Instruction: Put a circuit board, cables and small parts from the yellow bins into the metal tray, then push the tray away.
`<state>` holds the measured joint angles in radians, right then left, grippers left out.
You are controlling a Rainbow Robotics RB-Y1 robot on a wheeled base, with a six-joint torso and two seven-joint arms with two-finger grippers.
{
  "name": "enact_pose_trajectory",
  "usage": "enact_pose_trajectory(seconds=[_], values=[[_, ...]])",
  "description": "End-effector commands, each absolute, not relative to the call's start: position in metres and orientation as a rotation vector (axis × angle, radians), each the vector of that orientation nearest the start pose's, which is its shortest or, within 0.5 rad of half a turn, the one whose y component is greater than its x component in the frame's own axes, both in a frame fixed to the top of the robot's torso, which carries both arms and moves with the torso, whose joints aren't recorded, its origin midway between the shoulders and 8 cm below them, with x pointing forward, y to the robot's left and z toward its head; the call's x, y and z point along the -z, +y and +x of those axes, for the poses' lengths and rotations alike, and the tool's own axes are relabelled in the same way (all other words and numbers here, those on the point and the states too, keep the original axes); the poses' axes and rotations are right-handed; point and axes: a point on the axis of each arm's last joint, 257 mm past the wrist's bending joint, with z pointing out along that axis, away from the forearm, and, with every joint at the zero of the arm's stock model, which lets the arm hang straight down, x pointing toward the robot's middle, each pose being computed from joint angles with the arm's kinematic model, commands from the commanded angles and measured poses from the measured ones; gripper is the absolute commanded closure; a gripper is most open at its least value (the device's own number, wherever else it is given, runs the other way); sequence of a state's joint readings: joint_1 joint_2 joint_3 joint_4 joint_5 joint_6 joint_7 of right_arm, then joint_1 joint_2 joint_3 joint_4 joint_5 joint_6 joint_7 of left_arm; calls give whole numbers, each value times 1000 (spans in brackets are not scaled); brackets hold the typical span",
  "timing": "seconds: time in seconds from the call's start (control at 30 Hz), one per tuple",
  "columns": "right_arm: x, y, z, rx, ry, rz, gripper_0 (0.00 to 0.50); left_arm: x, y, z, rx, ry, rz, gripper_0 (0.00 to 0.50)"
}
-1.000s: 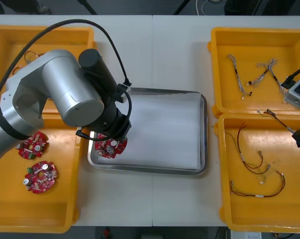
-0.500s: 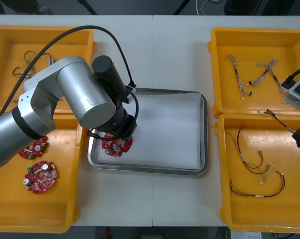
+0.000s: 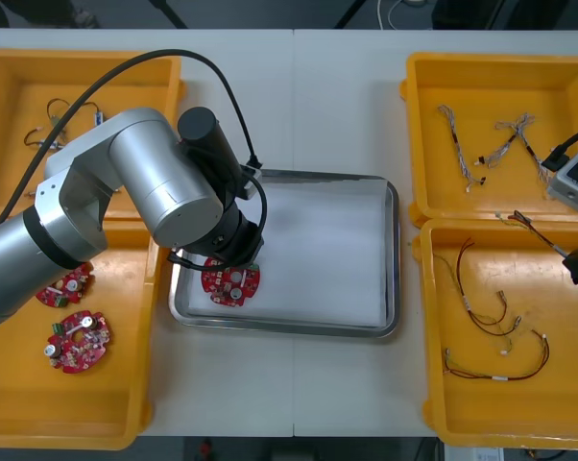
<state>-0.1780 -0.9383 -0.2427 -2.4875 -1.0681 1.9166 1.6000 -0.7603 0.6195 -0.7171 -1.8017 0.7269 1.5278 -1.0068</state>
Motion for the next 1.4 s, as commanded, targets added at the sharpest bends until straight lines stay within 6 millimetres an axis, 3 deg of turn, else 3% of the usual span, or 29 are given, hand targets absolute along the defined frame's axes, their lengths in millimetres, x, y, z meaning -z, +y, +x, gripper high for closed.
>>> enact_pose_trajectory(seconds=[0.03,0.27,0.57,0.83,0.87,0.93,1.17,1.4], values=[[110,-302,338,269,2421,-1009,500,221,85,464,80,2629,508,0],[101,-288,337,233,2387,-1073,500,184,95,460,71,2629,480,0],[98,-248,343,252,2307,-1275,500,135,118,460,78,2639,423,0],[93,-197,357,341,2171,-1484,500,97,175,472,33,2634,286,0],[93,-197,357,341,2171,-1484,500,97,175,472,33,2634,286,0],[94,-175,363,348,2130,-1543,500,89,195,479,33,2637,223,0],[104,-125,379,365,2056,-1644,500,74,247,493,5,2645,102,0],[116,-81,389,379,1998,-1695,500,70,285,501,-25,2658,-18,0]])
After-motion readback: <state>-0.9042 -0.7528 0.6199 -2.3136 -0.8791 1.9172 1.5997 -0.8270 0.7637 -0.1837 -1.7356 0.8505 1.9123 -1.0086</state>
